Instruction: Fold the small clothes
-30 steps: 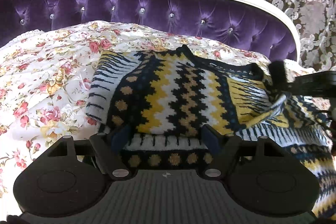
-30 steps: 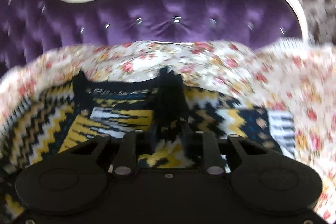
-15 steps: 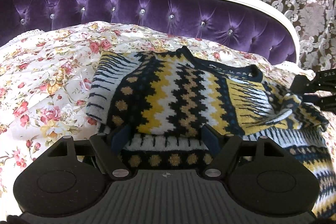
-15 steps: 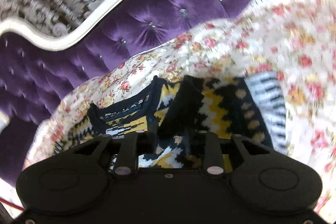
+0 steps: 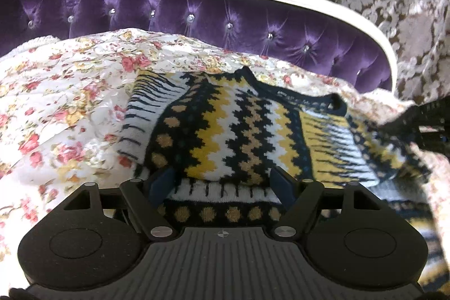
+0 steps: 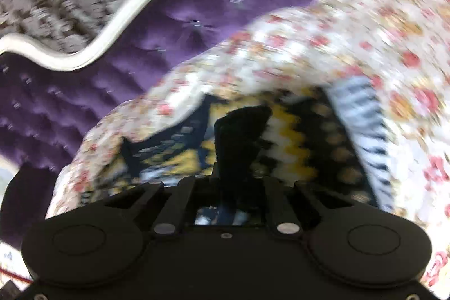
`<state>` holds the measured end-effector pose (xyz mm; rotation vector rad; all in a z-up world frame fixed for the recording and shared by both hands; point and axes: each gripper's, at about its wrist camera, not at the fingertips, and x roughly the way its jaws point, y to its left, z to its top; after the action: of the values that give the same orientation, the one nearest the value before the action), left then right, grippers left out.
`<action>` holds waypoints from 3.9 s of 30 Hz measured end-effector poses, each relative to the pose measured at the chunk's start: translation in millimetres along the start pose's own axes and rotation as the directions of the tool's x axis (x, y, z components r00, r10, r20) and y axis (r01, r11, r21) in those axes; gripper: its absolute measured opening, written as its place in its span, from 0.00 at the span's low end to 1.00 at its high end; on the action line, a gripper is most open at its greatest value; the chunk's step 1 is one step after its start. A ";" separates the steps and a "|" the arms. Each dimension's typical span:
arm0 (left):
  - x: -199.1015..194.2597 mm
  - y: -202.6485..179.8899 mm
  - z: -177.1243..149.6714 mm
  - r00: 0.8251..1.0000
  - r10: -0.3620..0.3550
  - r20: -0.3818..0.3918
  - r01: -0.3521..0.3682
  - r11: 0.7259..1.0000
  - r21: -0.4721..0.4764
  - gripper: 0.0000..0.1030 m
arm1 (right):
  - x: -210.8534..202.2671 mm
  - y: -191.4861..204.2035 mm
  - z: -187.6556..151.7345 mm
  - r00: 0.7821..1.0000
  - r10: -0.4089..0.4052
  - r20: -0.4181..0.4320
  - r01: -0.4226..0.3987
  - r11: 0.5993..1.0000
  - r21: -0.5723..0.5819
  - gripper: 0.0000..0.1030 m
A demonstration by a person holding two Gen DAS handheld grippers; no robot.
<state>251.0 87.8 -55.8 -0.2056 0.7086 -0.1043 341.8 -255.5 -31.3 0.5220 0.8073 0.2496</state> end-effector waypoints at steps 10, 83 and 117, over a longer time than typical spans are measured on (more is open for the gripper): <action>-56.5 -38.3 -21.1 0.998 -0.027 0.063 0.002 0.931 0.364 0.72 | -35.1 177.3 61.8 0.944 0.329 -0.005 -0.326 0.932 -0.161 0.15; 37.0 6.9 13.5 0.993 0.113 -0.045 -0.106 0.984 0.144 1.00 | -32.2 -82.8 -58.0 0.931 -0.263 0.255 0.318 0.925 -0.206 0.85; -109.5 -44.0 8.8 0.995 0.019 0.098 -0.037 0.982 0.184 0.98 | -145.1 -34.0 -115.3 0.948 0.000 0.318 0.076 0.971 -0.227 0.99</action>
<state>172.9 64.2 30.0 -0.0214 0.6020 -0.1319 159.5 -302.9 -25.5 0.3093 0.4660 0.2160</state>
